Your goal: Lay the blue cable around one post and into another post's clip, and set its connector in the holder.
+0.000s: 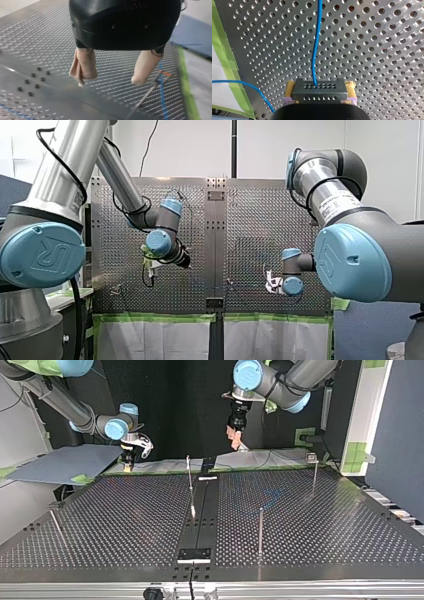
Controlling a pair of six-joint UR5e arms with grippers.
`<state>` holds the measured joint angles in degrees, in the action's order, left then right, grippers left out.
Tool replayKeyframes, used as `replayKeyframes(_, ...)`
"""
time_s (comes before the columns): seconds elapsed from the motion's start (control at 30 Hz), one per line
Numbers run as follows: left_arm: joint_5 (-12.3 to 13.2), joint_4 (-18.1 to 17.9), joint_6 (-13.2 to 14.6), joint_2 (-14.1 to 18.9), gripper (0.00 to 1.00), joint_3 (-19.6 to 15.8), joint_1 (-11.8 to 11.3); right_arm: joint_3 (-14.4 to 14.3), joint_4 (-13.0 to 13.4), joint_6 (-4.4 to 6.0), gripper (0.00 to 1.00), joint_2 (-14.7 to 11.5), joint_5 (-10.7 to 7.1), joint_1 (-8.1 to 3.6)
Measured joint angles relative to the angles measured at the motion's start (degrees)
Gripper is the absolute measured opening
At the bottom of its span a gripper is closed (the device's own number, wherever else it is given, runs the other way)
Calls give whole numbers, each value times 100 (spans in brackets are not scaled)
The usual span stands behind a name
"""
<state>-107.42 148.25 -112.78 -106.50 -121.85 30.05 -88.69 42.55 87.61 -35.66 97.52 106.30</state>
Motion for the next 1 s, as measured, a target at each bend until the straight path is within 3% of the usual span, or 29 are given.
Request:
replayKeyframes(0.27, -245, 322, -157, 400, 100, 328, -180, 0, 3, -18, 0, 0, -4, 34)
replayKeyframes(0.5, -510, 373, -300, 774, 100, 413, -290, 0, 22, -18, 0, 2, -18, 43)
replayKeyframes(1.0, -805, 690, -234, 1589, 100, 420, -374, 3, 19, -20, 0, 1, -83, 39)
